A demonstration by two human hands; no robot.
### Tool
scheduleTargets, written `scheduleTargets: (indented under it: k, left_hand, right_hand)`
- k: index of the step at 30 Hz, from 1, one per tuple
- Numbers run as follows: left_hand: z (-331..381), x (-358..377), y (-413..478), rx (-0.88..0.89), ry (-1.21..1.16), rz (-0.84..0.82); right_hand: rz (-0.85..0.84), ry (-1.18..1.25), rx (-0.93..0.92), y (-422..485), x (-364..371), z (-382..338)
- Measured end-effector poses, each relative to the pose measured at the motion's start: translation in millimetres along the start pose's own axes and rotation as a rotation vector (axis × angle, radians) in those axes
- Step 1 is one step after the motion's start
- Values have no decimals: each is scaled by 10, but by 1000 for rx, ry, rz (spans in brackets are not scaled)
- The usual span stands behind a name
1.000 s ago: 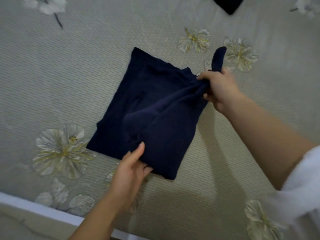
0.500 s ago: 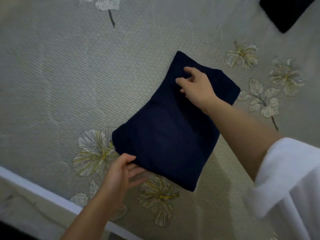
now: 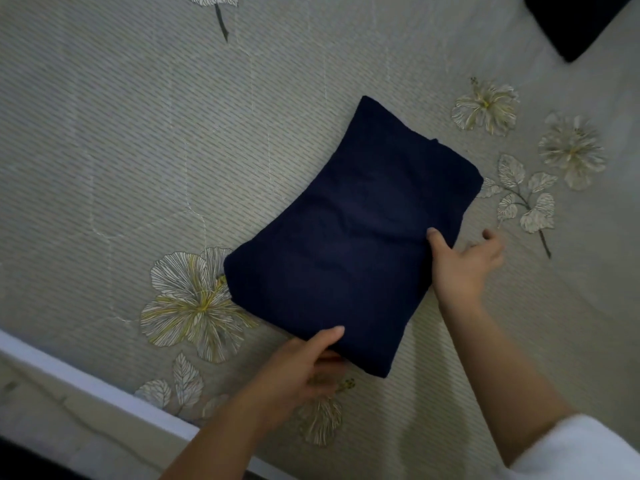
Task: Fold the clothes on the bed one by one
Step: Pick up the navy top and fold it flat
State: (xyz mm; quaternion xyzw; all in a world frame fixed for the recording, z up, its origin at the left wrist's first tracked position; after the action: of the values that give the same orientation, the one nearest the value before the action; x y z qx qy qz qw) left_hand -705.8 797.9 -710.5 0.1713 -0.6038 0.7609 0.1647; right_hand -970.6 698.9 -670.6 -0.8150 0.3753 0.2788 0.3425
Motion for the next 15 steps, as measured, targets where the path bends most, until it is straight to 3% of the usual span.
scheduleTargets:
  k: [2,7,10,15]
  left_hand:
    - [27,134,19,90,-6,27]
    - [86,-7,-101,265,-27,226]
    - [130,-260,-286,325,-6,328]
    - [196,-815,-763,436,85,557]
  right_hand:
    - [-83,145,148,9,67,140]
    - [-218,207,189,22,-32,220]
    - [-294,64,253,-214,-174,527]
    - [-658,-242,478,-1119,-226,1211]
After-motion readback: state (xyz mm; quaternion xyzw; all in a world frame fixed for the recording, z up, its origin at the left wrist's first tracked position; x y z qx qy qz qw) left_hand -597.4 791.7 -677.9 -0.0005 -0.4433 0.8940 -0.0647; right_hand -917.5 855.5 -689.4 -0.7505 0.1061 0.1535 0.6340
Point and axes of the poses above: each hand's wrist, its own y-axis towards the middle knuckle, its own x-axis out of the palm, z = x × y, the point moved 10 cm from there along y, towards the middle knuckle, and after that the axes turned 1 degree about -y, right-handed, at the moved point
